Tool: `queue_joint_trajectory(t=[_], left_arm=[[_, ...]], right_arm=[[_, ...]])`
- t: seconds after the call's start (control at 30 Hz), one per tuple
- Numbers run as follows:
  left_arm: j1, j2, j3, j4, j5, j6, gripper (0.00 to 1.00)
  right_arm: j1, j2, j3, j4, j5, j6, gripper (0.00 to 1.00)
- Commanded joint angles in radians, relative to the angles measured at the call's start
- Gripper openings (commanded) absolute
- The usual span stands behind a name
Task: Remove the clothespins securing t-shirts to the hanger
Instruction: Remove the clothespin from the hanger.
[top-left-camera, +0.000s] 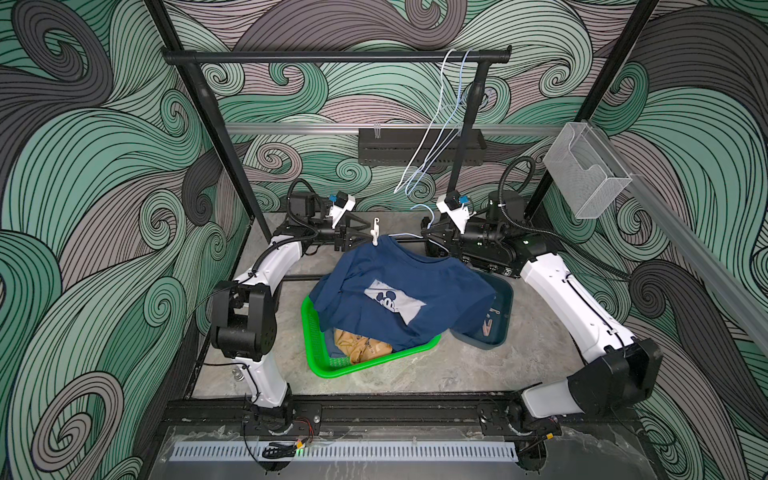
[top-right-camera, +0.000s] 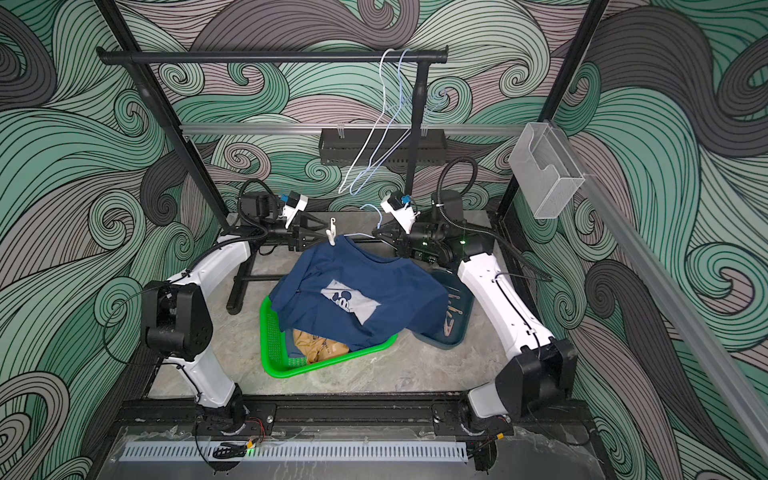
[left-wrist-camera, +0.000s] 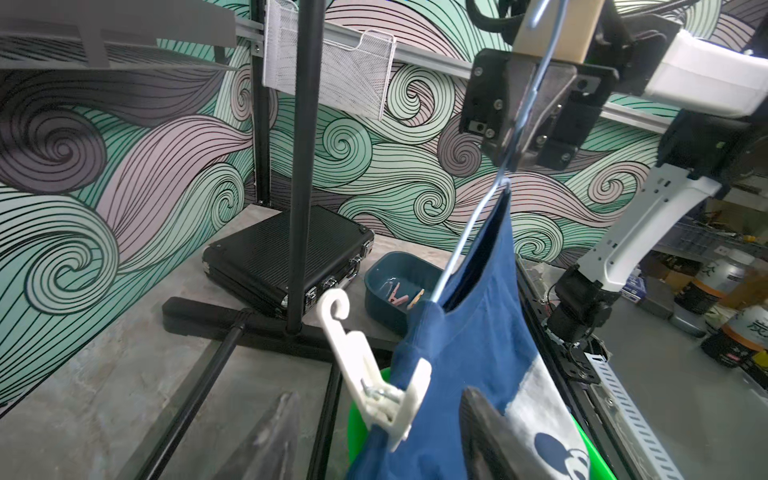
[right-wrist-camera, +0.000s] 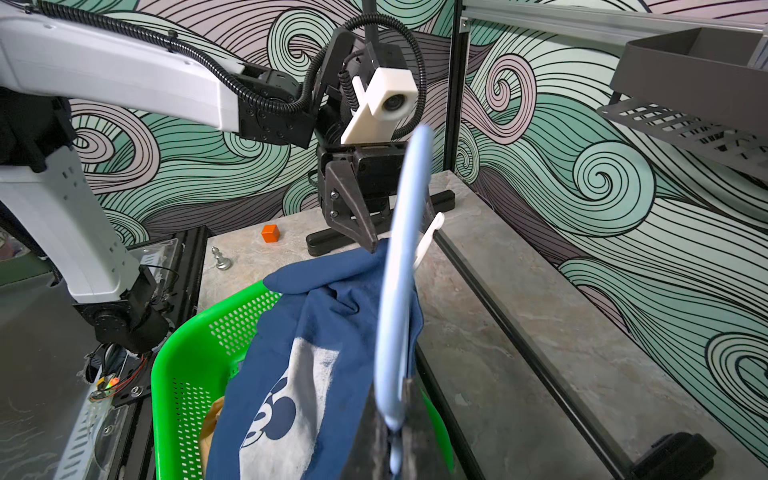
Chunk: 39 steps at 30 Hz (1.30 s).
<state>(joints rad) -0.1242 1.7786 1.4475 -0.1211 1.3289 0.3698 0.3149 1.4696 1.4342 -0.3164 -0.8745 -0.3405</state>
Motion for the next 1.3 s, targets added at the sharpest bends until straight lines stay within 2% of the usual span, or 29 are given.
queue_joint_trajectory(t=[0.0,0.3,0.37,0.5,0.7,0.9,1.07,1.27], left_arm=[[0.008,0.02,0.053,-0.051,0.091,0.074,0.61],[0.008,0.048,0.086,-0.138,0.135,0.139,0.58],[0.013,0.05,0.092,-0.164,0.118,0.167,0.61],[0.03,0.077,0.112,-0.132,0.127,0.13,0.65],[0.026,0.092,0.134,-0.161,0.115,0.161,0.65],[0.025,0.087,0.132,-0.161,0.128,0.156,0.57],[0.024,0.083,0.142,-0.161,0.145,0.142,0.55],[0.018,0.074,0.142,-0.164,0.148,0.138,0.6]], right_arm=[[-0.002,0.028,0.041,0.04,-0.056,-0.003,0.0],[0.001,0.078,0.068,0.106,-0.085,0.027,0.0],[0.003,0.082,0.078,0.101,-0.09,0.028,0.0],[0.006,0.072,0.075,0.095,-0.104,0.028,0.0],[0.007,0.078,0.076,0.095,-0.113,0.034,0.0],[0.007,0.086,0.084,0.09,-0.113,0.03,0.0],[0.007,0.087,0.084,0.073,-0.112,0.017,0.0],[0.007,0.092,0.084,0.053,-0.116,0.005,0.0]])
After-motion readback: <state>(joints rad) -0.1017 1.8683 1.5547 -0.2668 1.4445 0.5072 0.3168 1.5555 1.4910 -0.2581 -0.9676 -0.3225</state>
